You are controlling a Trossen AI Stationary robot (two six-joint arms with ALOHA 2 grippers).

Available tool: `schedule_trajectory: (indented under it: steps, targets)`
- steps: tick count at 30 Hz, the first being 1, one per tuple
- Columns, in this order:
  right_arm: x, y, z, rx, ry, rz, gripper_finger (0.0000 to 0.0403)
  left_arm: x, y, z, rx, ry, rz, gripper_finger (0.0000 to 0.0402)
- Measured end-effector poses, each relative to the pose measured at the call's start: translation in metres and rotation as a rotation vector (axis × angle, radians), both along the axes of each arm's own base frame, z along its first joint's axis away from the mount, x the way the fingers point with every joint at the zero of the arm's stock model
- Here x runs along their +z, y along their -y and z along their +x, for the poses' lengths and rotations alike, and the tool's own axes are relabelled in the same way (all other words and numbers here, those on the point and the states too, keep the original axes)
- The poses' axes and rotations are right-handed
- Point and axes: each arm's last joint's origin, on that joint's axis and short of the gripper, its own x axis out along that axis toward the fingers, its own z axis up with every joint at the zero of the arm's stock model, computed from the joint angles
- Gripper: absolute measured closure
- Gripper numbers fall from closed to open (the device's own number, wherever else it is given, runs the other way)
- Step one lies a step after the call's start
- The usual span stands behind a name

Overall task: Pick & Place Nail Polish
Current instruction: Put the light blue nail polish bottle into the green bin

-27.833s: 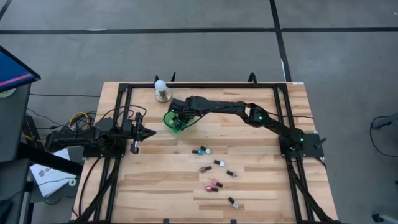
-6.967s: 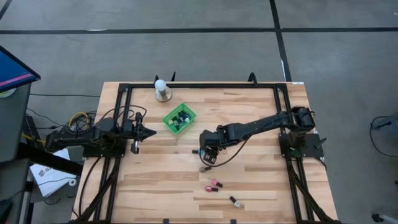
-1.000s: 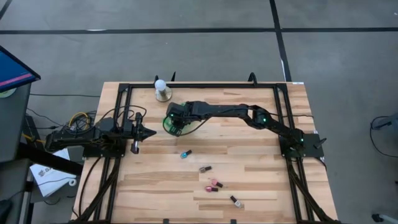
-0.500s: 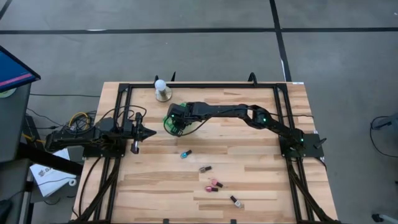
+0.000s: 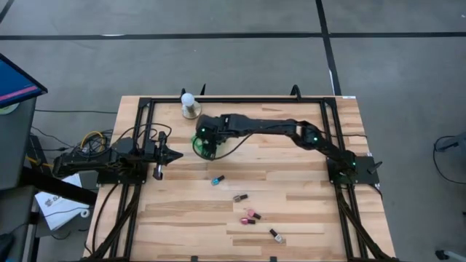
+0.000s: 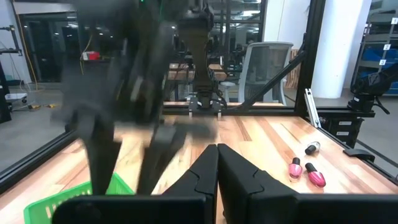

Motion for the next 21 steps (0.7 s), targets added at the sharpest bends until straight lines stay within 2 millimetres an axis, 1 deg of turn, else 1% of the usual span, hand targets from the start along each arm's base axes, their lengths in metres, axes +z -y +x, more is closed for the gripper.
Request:
schedule_trajectory:
  steps: [1, 3, 5, 7, 10, 12, 15, 18, 21]
  targets:
    - [0.013, -0.003, -0.002, 0.045, 0.031, 0.003, 0.018, 0.0, 0.0, 0.0, 0.0, 0.0, 0.0, 0.04]
    - [0.031, -0.012, -0.005, 0.134, 0.071, -0.011, 0.0174, 0.0, 0.0, 0.0, 0.0, 0.0, 0.0, 0.04]
    - [0.04, -0.023, -0.007, 0.22, 0.083, -0.036, 0.0173, 0.0, 0.0, 0.0, 0.0, 0.0, 0.0, 0.04]
    - [0.042, -0.036, -0.007, 0.303, 0.084, -0.07, 0.0175, 0.0, 0.0, 0.0, 0.0, 0.0, 0.0, 0.04]
    - [0.037, -0.056, -0.007, 0.409, 0.043, -0.105, 0.018, 0.0, 0.0, 0.0, 0.0, 0.0, 0.0, 0.04]
    - [0.027, -0.068, -0.005, 0.472, 0.02, -0.11, 0.0182, 0.0, 0.0, 0.0, 0.0, 0.0, 0.0, 0.04]
    - [0.006, -0.083, -0.003, 0.544, -0.048, -0.099, 0.0184, 0.0, 0.0, 0.0, 0.0, 0.0, 0.0, 0.04]
    - [-0.006, -0.092, -0.003, 0.578, -0.096, -0.094, 0.0183, 0.0, 0.0, 0.0, 0.0, 0.0, 0.0, 0.04]
    - [-0.013, -0.095, -0.008, 0.592, -0.162, -0.079, 0.0184, 0.0, 0.0, 0.0, 0.0, 0.0, 0.0, 0.04]
